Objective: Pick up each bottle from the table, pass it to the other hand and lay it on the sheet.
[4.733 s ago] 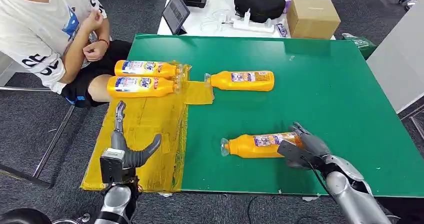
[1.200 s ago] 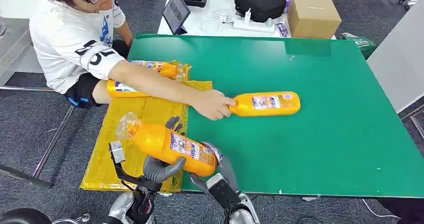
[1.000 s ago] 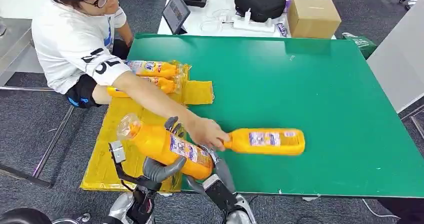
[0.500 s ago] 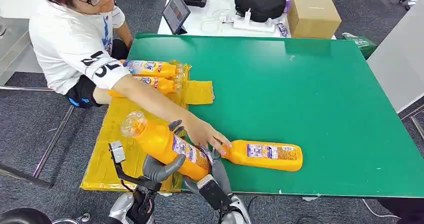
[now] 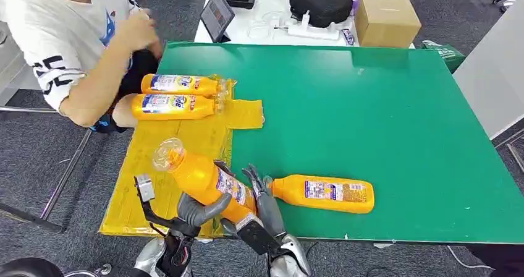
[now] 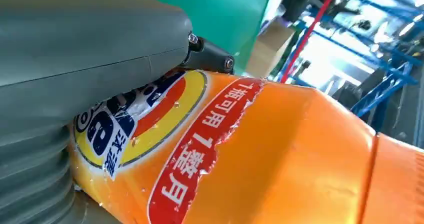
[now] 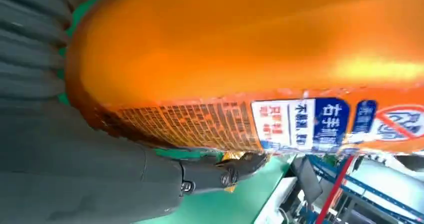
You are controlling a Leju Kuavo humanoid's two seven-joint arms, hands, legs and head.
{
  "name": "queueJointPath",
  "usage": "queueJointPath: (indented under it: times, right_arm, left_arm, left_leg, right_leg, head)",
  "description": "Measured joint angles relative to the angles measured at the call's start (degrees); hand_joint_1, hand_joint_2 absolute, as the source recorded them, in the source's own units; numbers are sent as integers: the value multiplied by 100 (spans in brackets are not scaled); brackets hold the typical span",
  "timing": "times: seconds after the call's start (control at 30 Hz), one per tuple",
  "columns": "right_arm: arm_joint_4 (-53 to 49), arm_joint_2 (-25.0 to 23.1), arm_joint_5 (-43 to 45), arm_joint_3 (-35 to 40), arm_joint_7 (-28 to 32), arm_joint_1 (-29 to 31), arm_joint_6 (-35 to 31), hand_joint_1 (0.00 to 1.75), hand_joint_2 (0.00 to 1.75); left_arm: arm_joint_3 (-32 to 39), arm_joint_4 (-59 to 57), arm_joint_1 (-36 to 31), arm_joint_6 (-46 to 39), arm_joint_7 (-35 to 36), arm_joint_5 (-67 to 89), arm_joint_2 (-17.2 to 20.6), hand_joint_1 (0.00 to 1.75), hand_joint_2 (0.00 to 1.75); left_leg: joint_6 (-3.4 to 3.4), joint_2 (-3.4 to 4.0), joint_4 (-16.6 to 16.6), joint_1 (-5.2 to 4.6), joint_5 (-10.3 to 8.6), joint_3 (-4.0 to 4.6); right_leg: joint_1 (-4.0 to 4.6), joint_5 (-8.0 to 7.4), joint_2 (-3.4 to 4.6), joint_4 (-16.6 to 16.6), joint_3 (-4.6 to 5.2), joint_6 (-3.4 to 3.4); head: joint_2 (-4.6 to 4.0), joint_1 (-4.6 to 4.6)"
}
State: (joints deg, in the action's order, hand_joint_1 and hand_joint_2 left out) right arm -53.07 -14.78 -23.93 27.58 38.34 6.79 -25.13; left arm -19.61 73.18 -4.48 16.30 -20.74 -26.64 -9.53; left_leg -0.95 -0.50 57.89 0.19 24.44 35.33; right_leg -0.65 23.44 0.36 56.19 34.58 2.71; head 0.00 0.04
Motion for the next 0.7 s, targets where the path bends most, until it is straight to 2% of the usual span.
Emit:
queueJointPath:
  times: [0.53, 0.67, 0.7]
  right_arm:
    - [-181, 2, -2, -63, -107, 21, 188, 0, 0]
    - [-305, 2, 57, -85, -92, 21, 303, 0, 0]
    - [-503, 31, 120, -98, -96, 7, 387, 0, 0]
  left_arm:
    - [15, 151, 1, -236, -133, 260, -11, 175, 175]
    - [46, 196, -11, -680, -344, 708, -13, 175, 175]
    - [101, 247, -48, -1094, -514, 1087, -22, 175, 175]
  left_leg:
    - [0, -2, 0, 0, 0, 0]
    - [0, -1, 0, 0, 0, 0]
    - [2, -1, 0, 1, -2, 0]
  right_leg:
    - [0, 0, 0, 0, 1, 0]
    - [1, 0, 0, 0, 3, 0]
    - [1, 0, 0, 0, 4, 0]
  head:
    - [0, 0]
    - [0, 0]
    - [0, 0]
